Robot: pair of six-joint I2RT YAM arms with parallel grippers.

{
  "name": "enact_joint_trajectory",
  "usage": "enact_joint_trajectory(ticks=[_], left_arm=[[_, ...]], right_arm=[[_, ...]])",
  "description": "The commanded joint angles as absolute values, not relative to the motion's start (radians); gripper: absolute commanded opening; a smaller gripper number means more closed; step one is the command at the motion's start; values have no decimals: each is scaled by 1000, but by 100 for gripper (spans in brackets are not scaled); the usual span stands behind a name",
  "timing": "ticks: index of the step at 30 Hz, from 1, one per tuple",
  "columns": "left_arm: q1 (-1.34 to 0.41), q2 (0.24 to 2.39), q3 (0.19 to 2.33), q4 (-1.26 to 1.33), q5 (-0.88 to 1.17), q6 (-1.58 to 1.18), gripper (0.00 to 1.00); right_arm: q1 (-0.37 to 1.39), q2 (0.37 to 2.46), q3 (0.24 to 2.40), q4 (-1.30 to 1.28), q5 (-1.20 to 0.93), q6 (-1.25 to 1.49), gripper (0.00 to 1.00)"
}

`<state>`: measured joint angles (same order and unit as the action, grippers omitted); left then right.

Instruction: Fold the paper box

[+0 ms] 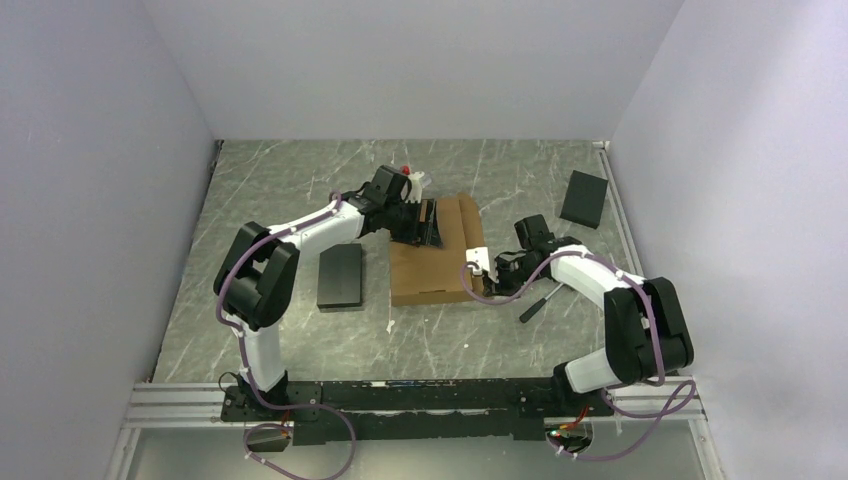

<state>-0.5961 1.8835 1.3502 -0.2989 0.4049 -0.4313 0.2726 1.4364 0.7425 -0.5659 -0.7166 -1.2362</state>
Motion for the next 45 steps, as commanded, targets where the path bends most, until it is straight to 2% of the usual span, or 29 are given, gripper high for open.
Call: enact_joint_trajectory(ticks=[1, 19, 36, 45], left_arm=[[-595, 1917, 1298, -365, 389, -408, 74], [-581, 1924, 1300, -358, 420, -410, 74], [-581, 1924, 1289, -342, 440, -435, 74], [-581, 1922, 1278, -330, 447, -455, 74]], right_arm=[[269, 1470, 789, -595, -759, -1240, 0], [253, 1565, 836, -670, -766, -1204, 0], [269, 1475, 835, -641, -864, -1132, 0], [296, 1429, 833, -569, -875, -1003, 0]])
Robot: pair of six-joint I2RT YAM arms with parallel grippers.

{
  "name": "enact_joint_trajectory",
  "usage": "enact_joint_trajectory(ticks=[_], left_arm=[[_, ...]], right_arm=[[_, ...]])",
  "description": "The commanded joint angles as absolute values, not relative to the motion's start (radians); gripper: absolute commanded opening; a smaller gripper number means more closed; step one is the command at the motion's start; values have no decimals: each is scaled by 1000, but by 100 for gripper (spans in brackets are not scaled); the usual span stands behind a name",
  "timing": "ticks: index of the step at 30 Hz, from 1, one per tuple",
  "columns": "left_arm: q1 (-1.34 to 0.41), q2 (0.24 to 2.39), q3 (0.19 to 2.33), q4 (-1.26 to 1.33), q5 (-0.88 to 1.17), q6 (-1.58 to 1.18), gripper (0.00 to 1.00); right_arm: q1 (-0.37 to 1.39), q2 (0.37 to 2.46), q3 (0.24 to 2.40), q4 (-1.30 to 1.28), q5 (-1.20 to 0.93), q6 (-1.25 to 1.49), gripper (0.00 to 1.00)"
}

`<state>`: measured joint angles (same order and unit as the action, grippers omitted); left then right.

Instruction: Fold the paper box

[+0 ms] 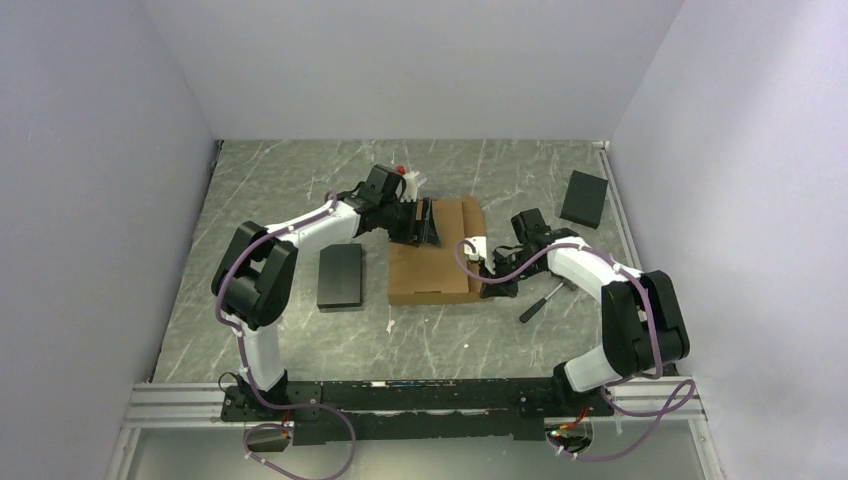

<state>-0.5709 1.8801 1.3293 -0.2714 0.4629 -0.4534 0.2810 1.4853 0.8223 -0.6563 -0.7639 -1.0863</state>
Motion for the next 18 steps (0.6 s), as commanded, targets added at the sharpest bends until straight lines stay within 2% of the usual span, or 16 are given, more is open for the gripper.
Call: enact_joint_trajectory(ticks=[1, 7, 18], left_arm=[[-581, 1923, 1278, -328, 449, -457, 74], [-580, 1927, 1278, -321, 457, -467, 73], [-581, 1929, 1252, -297, 469, -486, 73]], right_arm=[[296, 1424, 833, -559, -873, -989, 0], [320, 1411, 848, -537, -859, -924, 0], [472, 1467, 907, -444, -667, -731, 0]])
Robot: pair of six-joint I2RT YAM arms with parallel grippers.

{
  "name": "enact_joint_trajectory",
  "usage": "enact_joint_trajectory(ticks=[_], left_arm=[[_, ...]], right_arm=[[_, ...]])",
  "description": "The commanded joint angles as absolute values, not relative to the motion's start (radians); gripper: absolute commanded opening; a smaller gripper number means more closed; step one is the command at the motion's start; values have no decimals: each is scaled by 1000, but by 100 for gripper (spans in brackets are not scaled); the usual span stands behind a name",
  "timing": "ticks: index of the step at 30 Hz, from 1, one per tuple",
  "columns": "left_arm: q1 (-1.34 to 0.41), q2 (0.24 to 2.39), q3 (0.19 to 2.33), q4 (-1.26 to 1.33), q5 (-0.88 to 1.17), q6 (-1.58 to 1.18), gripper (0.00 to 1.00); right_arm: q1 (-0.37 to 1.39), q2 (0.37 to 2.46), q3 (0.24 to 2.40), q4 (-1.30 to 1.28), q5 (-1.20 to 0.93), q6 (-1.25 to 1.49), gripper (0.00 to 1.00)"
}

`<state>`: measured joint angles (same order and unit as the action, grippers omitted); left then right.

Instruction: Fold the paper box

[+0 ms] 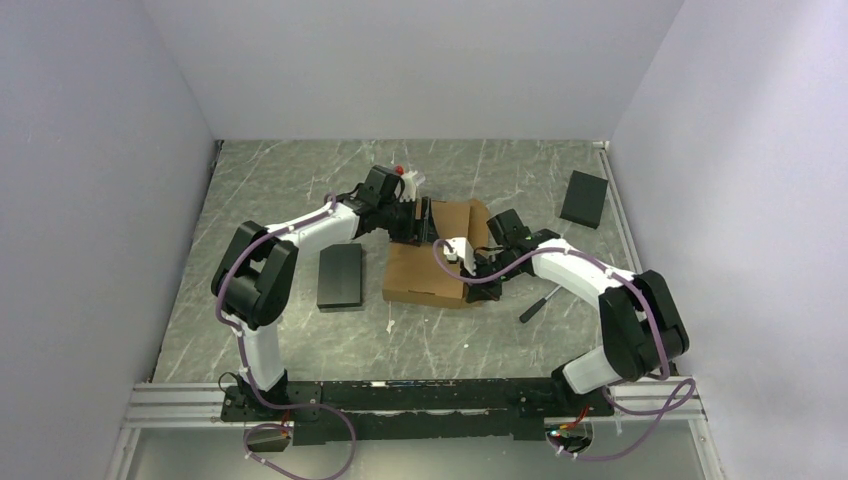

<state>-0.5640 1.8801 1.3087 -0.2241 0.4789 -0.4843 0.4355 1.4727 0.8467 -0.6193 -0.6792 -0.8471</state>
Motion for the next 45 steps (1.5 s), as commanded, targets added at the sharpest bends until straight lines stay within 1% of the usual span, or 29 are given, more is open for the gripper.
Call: enact_joint_trajectory(ticks=[1, 5, 8, 9, 13, 14, 16, 18, 22, 24, 26, 28, 30, 33, 36, 37, 39, 41, 43, 45], left_arm=[[-581, 1930, 1250, -295, 471, -486, 73], [-581, 1934, 1247, -288, 475, -489, 73], [-581, 1931, 1248, -290, 478, -487, 73], [-581, 1928, 1249, -291, 478, -484, 73], [-576, 1912, 1261, -301, 480, -467, 74], [-573, 1906, 1264, -302, 480, -461, 74], [-567, 1891, 1277, -310, 478, -447, 76], [-559, 1876, 1299, -324, 473, -431, 77], [-549, 1843, 1363, -358, 456, -395, 79], [-546, 1816, 1383, -369, 434, -381, 79], [-542, 1773, 1382, -368, 396, -376, 80], [-536, 1716, 1351, -353, 351, -381, 79], [-530, 1651, 1291, -337, 307, -397, 78], [-525, 1538, 1183, -319, 249, -451, 77], [-518, 1430, 1061, -304, 227, -505, 78], [-510, 1409, 1031, -306, 224, -511, 80], [-481, 1389, 984, -306, 234, -498, 89], [-426, 1403, 964, -280, 316, -481, 94], [-363, 1450, 971, -228, 420, -472, 94], [-340, 1527, 1025, -196, 489, -448, 95]], right_arm=[[478, 1460, 902, -417, -653, -693, 0], [499, 1449, 893, -363, -649, -613, 0], [503, 1468, 907, -412, -654, -657, 0], [502, 1473, 922, -439, -649, -678, 3], [483, 1463, 965, -555, -673, -770, 30], [477, 1448, 972, -582, -687, -797, 39], [461, 1427, 985, -636, -707, -842, 47], [437, 1407, 995, -677, -738, -874, 53], [369, 1378, 1010, -686, -805, -866, 55], [334, 1359, 991, -587, -793, -761, 53], [290, 1335, 956, -431, -741, -598, 53], [234, 1315, 922, -293, -701, -448, 52], [182, 1325, 919, -226, -705, -350, 52], [131, 1419, 1018, -259, -782, -290, 59], [95, 1547, 1136, -296, -842, -234, 61], [82, 1598, 1168, -297, -844, -222, 62], [61, 1669, 1228, -309, -858, -223, 66], [43, 1735, 1281, -327, -864, -230, 67], [23, 1785, 1310, -314, -853, -232, 69], [7, 1827, 1336, -308, -847, -257, 70]])
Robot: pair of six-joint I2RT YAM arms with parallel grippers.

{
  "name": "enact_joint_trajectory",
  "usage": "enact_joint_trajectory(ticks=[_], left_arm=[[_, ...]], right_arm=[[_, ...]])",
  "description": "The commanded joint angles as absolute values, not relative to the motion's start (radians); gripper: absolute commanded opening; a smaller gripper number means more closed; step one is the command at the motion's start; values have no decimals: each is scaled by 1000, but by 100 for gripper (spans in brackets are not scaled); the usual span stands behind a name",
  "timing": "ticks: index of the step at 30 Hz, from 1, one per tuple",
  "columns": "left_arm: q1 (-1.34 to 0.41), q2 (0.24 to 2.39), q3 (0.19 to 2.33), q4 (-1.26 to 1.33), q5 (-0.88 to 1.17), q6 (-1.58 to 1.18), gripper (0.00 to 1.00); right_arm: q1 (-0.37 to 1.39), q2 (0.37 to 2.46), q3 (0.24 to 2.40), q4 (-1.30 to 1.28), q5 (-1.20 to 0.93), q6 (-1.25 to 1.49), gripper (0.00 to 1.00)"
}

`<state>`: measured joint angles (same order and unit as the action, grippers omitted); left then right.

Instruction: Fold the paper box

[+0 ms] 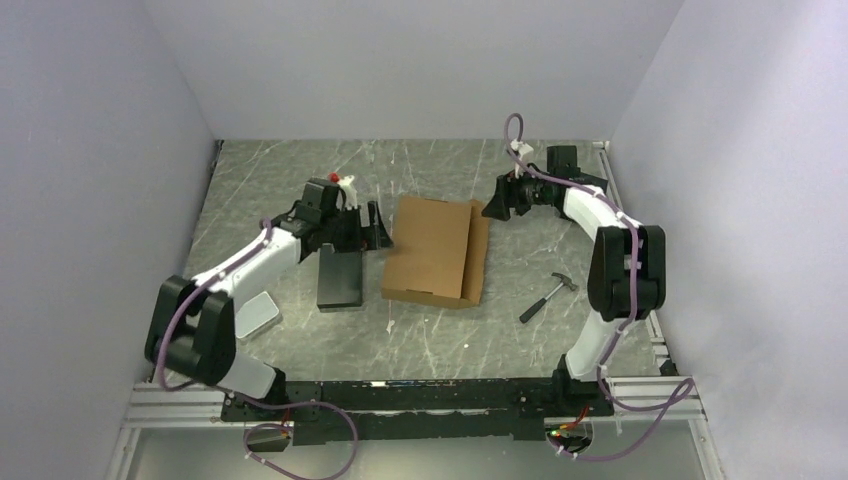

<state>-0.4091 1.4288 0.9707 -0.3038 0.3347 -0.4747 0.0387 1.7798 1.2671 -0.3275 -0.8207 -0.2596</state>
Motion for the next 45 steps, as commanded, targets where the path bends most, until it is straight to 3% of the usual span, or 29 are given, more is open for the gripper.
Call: enact_joint_trajectory(ticks=[1, 7, 15, 21, 26, 29, 38, 42, 45], left_arm=[[-335, 1571, 1064, -206, 500, -431, 95], [-333, 1812, 1296, -311, 547, -365, 93], [-332, 2050, 1541, -438, 581, -309, 81], [-333, 2149, 1674, -526, 594, -226, 77], [-333, 2244, 1791, -586, 630, -157, 61], [-333, 2285, 1849, -627, 649, -110, 58], [-379, 2308, 1892, -602, 693, 28, 59], [-383, 2279, 1894, -559, 544, -78, 62], [-343, 2134, 1762, -403, 392, -220, 67]], right_arm=[[-2, 1847, 1351, -315, -850, -274, 71], [-44, 1913, 1390, -325, -905, -324, 71], [-46, 2076, 1513, -298, -935, -201, 70], [-46, 2124, 1585, -386, -937, -310, 69], [-46, 2111, 1561, -406, -919, -378, 68], [-60, 2102, 1548, -427, -916, -411, 67], [-110, 1934, 1451, -394, -1038, -469, 66], [-48, 1879, 1462, -408, -1046, -458, 69], [-7, 1889, 1508, -425, -1017, -424, 71]])
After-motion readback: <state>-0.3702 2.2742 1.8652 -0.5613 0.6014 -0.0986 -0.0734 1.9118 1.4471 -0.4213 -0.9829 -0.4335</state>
